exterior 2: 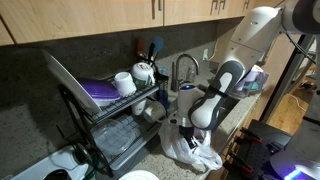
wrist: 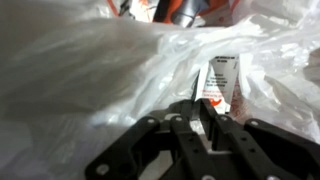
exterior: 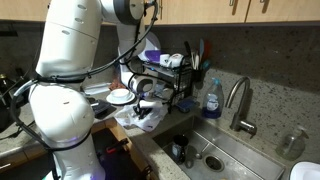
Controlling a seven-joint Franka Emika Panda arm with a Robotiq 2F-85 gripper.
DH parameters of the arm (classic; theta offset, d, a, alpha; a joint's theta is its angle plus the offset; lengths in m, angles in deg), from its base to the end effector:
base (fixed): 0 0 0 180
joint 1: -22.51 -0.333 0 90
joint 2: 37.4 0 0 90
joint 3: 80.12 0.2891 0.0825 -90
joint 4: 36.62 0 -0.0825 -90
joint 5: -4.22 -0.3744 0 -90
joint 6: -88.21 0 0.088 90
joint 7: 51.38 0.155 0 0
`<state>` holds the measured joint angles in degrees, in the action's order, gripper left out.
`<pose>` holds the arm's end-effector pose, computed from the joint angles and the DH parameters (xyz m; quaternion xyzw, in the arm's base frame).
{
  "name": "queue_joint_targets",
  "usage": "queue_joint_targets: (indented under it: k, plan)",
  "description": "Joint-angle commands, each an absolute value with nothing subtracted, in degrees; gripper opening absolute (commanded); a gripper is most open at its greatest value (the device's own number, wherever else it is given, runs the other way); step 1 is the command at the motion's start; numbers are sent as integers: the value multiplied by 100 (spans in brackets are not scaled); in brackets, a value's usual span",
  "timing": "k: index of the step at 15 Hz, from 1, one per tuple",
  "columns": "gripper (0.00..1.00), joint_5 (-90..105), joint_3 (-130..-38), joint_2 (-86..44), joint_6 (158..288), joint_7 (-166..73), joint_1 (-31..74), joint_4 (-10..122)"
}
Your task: Take the white object out of the plastic bag and put it on the gray plate
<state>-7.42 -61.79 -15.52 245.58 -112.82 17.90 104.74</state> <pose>0.4060 0.1888 0.0816 -0.8022 -0.5878 0.0131 0.1040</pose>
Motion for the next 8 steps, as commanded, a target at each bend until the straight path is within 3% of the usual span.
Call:
queue_joint_targets:
  k: [1, 8]
  plan:
    - [0, -593, -6076, -1592, 24755, -11024, 1894, 10587]
    - [4, -578, -6027, -1755, 24721, -11000, 1895, 10690]
